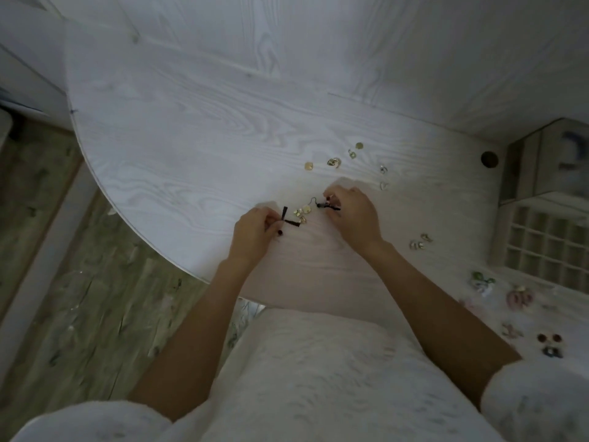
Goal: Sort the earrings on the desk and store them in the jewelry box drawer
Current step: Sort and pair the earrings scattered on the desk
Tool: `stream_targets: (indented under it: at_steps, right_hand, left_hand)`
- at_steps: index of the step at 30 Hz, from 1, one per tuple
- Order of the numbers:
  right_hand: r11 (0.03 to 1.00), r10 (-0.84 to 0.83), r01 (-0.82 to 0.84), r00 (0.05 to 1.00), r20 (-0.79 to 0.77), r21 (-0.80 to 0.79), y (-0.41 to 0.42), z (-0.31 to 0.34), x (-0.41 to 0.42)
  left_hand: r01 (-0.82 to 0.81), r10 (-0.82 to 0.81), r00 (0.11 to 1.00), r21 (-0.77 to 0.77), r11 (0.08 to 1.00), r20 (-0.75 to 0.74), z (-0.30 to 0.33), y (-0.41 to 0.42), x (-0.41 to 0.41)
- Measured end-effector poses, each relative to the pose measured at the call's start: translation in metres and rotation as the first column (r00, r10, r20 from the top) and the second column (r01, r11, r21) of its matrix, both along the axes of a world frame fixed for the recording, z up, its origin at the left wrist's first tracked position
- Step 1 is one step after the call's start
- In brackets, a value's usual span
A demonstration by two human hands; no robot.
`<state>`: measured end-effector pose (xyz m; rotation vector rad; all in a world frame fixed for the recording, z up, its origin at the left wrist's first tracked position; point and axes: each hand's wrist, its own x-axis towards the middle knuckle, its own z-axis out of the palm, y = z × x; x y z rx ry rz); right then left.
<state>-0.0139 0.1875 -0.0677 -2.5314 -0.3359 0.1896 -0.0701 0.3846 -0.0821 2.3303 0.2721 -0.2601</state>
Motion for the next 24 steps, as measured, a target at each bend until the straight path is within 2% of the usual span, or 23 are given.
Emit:
stream_targets:
  at_steps: [3, 5, 7, 9, 10, 12, 16, 18, 19, 21, 24]
  right_hand:
    - [0.991, -0.073, 0.067, 0.996, 0.048, 0.117, -0.008, 0.009, -0.01]
    - [0.956, -0.147, 0.135, 0.989, 0.024, 0.259, -0.015, 0.018, -0.014]
    - [0.883, -0.215, 0.23, 0.973, -0.084, 0.409, -0.025, 0.025, -0.019]
    - [0.793, -0.278, 0.355, 0.934, -0.224, 0.496, -0.037, 0.028, -0.023]
    - [0.771, -0.299, 0.4, 0.914, -0.273, 0.496, -0.042, 0.026, -0.025]
    - [0.8, -0.303, 0.417, 0.902, -0.309, 0.432, -0.054, 0.022, -0.03]
    - [0.944, -0.198, 0.239, 0.962, -0.187, 0.229, -0.064, 0.015, -0.038]
    - [0.977, -0.166, 0.185, 0.972, -0.164, 0.109, -0.065, 0.014, -0.039]
    - [0.978, -0.159, 0.178, 0.973, -0.168, 0.107, -0.066, 0.014, -0.039]
    - [0.95, -0.175, 0.219, 0.964, -0.199, 0.224, -0.068, 0.015, -0.04]
    - [0.827, -0.223, 0.355, 0.919, -0.327, 0.435, -0.074, 0.024, -0.044]
  left_hand:
    - [-0.011, 0.012, 0.996, -0.002, 1.0, 0.093, 0.004, -0.003, -0.01]
    - [-0.052, 0.059, 0.984, -0.045, 0.998, 0.166, 0.012, -0.009, -0.016]
    - [-0.082, 0.107, 0.973, -0.127, 0.989, 0.204, 0.021, -0.02, -0.022]
    - [-0.108, 0.148, 0.969, -0.203, 0.973, 0.197, 0.027, -0.031, -0.028]
    - [-0.117, 0.159, 0.971, -0.225, 0.967, 0.178, 0.027, -0.035, -0.031]
    - [-0.125, 0.156, 0.979, -0.214, 0.969, 0.131, 0.024, -0.046, -0.037]
    - [-0.135, 0.147, 0.988, -0.186, 0.973, 0.049, 0.016, -0.067, -0.048]
    - [-0.158, 0.164, 0.986, -0.186, 0.97, 0.022, 0.015, -0.074, -0.05]
    - [-0.161, 0.166, 0.986, -0.178, 0.971, 0.015, 0.015, -0.077, -0.051]
    - [-0.153, 0.156, 0.988, -0.159, 0.975, 0.006, 0.014, -0.079, -0.053]
    - [-0.161, 0.161, 0.987, -0.134, 0.978, -0.005, 0.014, -0.079, -0.054]
